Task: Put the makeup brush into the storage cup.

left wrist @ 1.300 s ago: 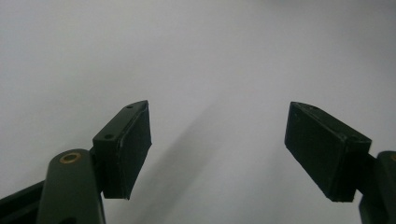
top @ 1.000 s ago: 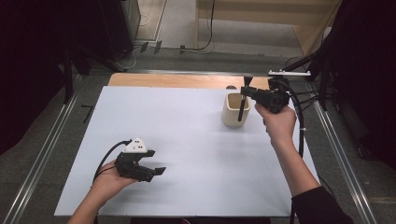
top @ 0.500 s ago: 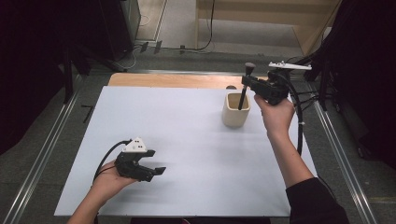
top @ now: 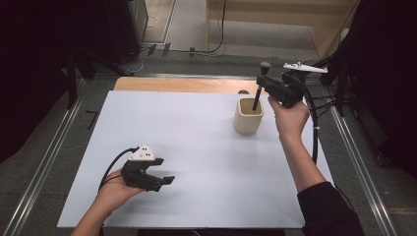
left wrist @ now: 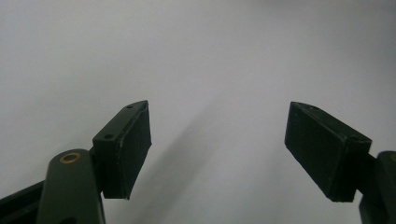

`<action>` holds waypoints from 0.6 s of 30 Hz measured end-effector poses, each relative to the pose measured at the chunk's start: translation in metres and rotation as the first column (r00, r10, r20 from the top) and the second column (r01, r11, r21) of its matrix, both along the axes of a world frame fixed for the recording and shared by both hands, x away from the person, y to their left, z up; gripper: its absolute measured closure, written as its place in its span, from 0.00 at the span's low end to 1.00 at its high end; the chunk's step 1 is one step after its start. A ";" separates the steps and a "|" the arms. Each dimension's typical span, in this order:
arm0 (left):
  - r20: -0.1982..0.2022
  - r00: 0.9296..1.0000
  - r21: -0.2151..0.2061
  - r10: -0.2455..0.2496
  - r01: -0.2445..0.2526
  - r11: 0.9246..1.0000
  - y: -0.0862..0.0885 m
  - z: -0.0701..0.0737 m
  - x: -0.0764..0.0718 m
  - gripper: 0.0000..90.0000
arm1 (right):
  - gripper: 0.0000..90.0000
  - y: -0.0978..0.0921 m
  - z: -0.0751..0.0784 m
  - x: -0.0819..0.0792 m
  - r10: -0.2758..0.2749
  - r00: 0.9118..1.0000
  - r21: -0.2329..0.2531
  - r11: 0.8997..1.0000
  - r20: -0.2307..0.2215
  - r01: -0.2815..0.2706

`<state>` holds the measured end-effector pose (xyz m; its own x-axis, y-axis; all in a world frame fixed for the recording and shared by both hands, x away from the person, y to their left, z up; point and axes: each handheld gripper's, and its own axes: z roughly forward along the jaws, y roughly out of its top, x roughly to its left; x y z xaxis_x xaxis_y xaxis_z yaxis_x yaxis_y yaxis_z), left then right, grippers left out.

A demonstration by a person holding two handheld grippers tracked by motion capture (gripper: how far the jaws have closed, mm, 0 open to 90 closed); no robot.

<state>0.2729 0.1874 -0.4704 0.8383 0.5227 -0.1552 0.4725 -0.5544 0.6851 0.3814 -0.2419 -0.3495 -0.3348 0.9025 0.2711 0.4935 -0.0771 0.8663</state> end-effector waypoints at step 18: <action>-0.002 1.000 0.001 -0.004 0.004 1.000 0.001 0.000 0.000 0.26 | 0.87 0.010 -0.017 0.016 -0.030 1.000 -0.019 0.999 0.005 0.030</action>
<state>0.2731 0.1881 -0.4702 0.8400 0.5198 -0.1559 0.4715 -0.5569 0.6838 0.3972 -0.2320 -0.3664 -0.3090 0.9169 0.2525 0.4875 -0.0753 0.8699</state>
